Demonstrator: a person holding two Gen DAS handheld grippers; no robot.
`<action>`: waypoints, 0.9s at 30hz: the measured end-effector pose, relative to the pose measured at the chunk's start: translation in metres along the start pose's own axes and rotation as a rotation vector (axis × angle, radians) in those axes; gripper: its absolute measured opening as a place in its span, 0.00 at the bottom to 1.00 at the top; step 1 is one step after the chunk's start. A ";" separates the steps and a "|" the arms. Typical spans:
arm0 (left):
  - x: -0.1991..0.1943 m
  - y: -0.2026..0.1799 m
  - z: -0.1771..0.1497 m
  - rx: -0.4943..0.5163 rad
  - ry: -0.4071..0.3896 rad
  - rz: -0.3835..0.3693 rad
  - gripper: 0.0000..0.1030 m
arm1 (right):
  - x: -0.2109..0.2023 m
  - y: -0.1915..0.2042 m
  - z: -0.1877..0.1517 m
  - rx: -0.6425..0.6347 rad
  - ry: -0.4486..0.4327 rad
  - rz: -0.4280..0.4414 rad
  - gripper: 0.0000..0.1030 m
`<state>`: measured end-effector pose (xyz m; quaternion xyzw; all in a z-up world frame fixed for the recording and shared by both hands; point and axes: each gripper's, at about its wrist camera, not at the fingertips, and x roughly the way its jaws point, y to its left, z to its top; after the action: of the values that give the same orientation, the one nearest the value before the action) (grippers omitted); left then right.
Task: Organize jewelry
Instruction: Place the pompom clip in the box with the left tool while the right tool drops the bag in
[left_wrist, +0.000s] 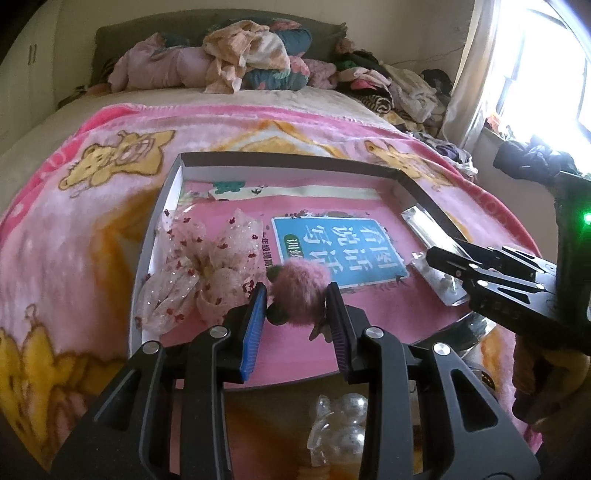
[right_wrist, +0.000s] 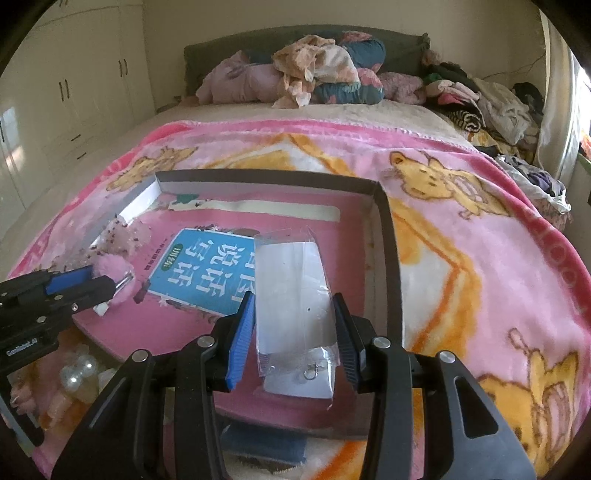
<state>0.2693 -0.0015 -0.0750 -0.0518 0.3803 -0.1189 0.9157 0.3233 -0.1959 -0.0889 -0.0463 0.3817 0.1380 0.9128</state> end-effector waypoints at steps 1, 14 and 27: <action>0.000 0.000 0.000 -0.001 -0.001 0.001 0.24 | 0.001 0.000 0.000 0.000 0.000 -0.001 0.39; -0.002 0.002 0.001 -0.014 -0.017 -0.003 0.24 | -0.017 -0.001 0.001 -0.001 -0.092 -0.050 0.68; -0.030 0.003 -0.003 -0.029 -0.080 0.026 0.61 | -0.064 -0.010 -0.011 0.052 -0.191 -0.078 0.80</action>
<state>0.2477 0.0094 -0.0570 -0.0650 0.3458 -0.0995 0.9308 0.2757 -0.2218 -0.0510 -0.0241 0.2944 0.0960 0.9505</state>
